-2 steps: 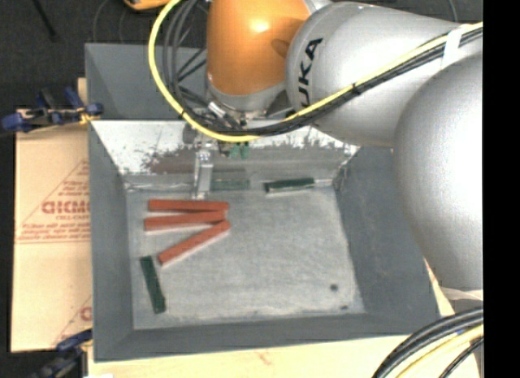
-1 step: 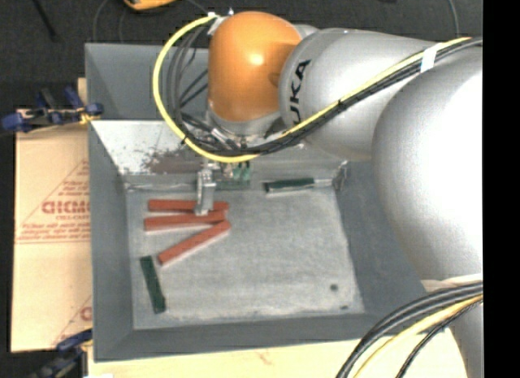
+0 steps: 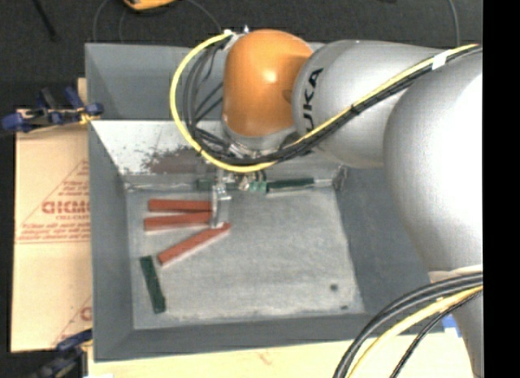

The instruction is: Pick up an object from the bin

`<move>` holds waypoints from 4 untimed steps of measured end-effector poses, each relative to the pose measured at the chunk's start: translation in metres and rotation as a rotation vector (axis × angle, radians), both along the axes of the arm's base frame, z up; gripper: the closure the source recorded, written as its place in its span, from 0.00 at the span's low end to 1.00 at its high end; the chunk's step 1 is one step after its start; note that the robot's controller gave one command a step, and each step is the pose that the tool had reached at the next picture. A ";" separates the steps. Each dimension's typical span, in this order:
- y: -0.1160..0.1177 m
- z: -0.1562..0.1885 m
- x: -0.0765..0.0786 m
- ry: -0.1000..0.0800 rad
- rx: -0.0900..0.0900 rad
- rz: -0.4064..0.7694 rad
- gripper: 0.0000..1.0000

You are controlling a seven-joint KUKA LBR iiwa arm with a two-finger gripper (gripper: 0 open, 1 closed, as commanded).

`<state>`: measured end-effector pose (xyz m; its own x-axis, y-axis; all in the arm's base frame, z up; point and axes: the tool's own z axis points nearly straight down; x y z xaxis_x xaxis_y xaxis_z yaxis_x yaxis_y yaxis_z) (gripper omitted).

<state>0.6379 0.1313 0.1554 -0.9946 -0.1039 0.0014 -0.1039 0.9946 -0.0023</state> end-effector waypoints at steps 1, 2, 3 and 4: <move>0.002 -0.010 -0.002 -0.007 0.001 0.140 0.00; 0.004 -0.080 0.001 -0.008 0.006 0.164 0.00; 0.007 -0.078 -0.007 -0.020 0.004 0.267 1.00; 0.007 -0.078 -0.007 -0.020 0.004 0.266 1.00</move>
Offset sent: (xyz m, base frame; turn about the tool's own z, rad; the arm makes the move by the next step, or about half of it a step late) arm -0.0015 0.0040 -0.0854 -0.1609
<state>0.6304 0.1382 0.0774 -0.9320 -0.3621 -0.0187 -0.3621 0.9321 -0.0027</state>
